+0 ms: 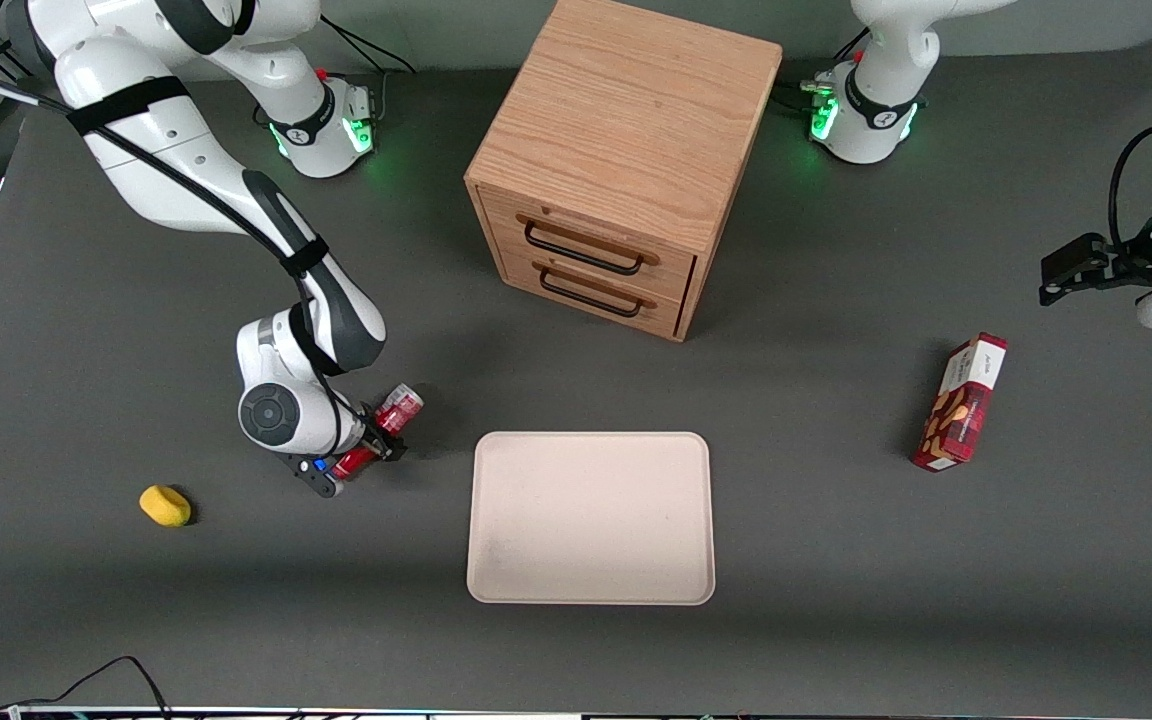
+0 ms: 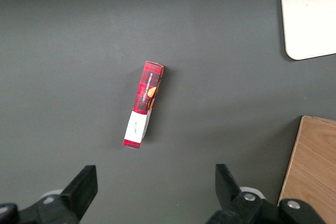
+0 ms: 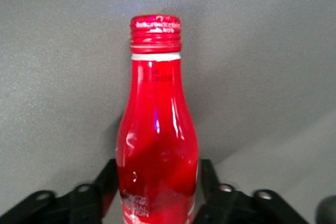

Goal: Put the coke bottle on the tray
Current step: 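Close the right gripper around the bottle's body, then lift the bottle and carry it over the cream tray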

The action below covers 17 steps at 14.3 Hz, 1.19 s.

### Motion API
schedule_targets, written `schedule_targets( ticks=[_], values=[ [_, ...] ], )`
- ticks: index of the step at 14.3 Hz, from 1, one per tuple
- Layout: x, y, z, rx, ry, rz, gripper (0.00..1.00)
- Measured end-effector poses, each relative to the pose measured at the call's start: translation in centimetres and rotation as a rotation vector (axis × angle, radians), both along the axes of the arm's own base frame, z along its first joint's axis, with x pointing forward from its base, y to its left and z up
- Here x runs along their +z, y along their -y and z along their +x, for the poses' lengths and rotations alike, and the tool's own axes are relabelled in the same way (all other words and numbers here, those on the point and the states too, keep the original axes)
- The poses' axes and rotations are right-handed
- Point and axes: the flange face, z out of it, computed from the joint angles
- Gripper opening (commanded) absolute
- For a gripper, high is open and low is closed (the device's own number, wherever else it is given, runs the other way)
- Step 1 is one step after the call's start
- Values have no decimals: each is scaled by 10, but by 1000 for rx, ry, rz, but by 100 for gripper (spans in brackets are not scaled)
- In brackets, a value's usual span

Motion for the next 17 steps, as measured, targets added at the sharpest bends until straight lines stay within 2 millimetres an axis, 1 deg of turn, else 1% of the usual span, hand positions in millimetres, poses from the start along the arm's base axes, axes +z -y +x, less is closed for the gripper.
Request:
schedule_targets(
  ticks=[3,5,6,7,9,12,14,16,17],
  values=[
    [5,0,1,1,8,0,0],
    [13,-1,4,13,25,1,0],
    [22,-1,6,32,40,4,0],
    [38,-1,8,66,55,8,0],
    [82,2,13,162,82,13,0],
    [165,9,21,324,155,22,0],
    [223,9,28,408,187,23,0],
    [278,-1,37,470,216,33,0],
    [299,-12,40,496,238,45,0]
  ],
)
